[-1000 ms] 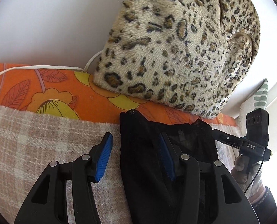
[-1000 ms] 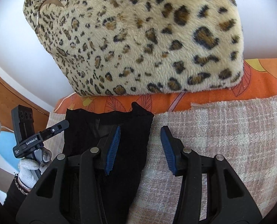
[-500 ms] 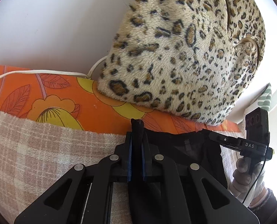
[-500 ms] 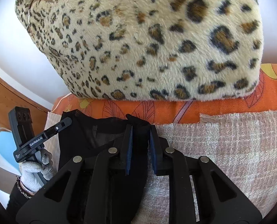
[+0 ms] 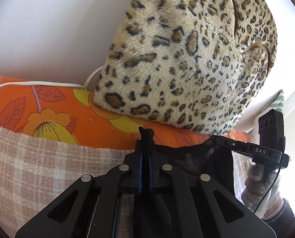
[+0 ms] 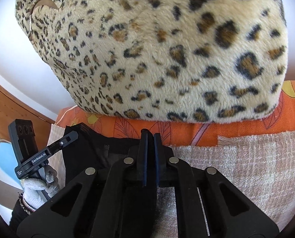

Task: Fold small clothes
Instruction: 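Lift the collar end and fold it over toward the hem, then release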

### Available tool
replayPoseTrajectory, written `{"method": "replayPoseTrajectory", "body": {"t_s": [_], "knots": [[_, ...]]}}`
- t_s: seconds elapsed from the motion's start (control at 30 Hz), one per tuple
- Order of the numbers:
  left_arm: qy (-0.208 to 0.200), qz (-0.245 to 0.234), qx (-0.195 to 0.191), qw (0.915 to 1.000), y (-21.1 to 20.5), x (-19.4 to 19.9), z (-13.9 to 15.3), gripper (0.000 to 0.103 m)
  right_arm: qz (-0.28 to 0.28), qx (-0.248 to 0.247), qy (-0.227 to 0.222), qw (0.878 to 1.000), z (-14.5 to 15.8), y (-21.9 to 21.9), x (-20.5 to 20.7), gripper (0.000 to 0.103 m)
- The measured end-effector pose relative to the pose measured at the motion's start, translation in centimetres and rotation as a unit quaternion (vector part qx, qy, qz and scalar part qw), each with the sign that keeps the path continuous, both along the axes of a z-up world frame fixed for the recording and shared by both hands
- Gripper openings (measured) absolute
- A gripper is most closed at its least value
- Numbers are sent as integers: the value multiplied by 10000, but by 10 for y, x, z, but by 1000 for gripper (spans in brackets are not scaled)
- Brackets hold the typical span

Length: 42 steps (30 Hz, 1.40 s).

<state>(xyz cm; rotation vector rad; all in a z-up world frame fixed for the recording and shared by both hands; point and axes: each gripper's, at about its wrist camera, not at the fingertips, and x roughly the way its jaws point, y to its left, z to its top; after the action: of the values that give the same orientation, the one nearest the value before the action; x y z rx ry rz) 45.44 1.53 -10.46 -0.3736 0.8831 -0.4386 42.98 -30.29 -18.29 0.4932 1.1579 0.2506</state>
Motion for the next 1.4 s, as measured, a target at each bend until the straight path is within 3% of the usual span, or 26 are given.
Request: {"method": "replayPoseTrajectory", "body": {"t_s": [0.3, 0.67, 0.97, 1.4], "knots": [[-199, -122, -65, 9997, -4, -13, 25, 3, 127, -111, -252, 9995, 36, 12, -3, 6], [-447, -324, -108, 9984, -14, -50, 58, 3, 239, -79, -533, 9983, 86, 17, -34, 6], [-630, -438, -82, 9970, -18, -92, 96, 3, 346, -246, -618, 9972, 122, 25, -73, 6], [-746, -560, -68, 9956, -24, -162, 120, 3, 573, -489, -669, 9949, 160, 51, -136, 6]]}}
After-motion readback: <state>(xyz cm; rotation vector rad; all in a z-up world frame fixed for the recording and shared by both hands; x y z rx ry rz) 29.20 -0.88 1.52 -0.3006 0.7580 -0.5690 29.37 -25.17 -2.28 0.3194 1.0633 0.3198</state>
